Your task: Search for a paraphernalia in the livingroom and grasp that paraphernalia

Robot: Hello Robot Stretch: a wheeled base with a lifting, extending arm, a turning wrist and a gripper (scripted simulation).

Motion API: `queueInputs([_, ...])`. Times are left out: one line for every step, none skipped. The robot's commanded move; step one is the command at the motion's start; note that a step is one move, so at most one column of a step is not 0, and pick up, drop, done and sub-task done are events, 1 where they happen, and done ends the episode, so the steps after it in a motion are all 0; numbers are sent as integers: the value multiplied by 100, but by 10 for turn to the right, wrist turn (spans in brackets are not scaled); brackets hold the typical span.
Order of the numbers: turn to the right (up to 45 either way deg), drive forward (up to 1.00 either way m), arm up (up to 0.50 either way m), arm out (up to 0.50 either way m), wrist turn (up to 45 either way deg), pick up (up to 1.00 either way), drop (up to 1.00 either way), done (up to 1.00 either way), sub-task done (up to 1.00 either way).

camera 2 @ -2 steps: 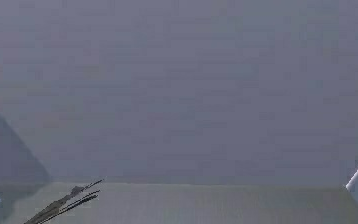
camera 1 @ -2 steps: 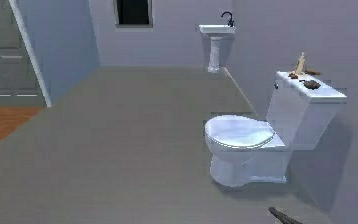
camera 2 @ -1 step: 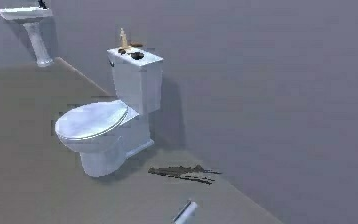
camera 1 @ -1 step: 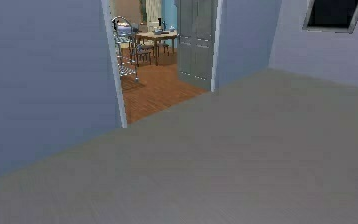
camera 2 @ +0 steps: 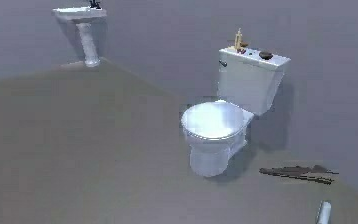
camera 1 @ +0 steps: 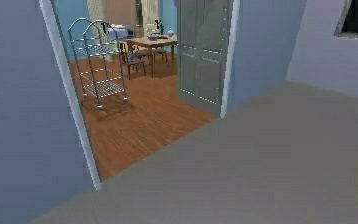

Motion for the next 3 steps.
queueInputs([0, 100, 0, 0, 0, 0, 0, 0, 0])
queueInputs([0, 45, 0, 0, 0, 0, 0, 0, 0])
queueInputs([-330, 0, 0, 0, 0, 0, 0, 0, 0])
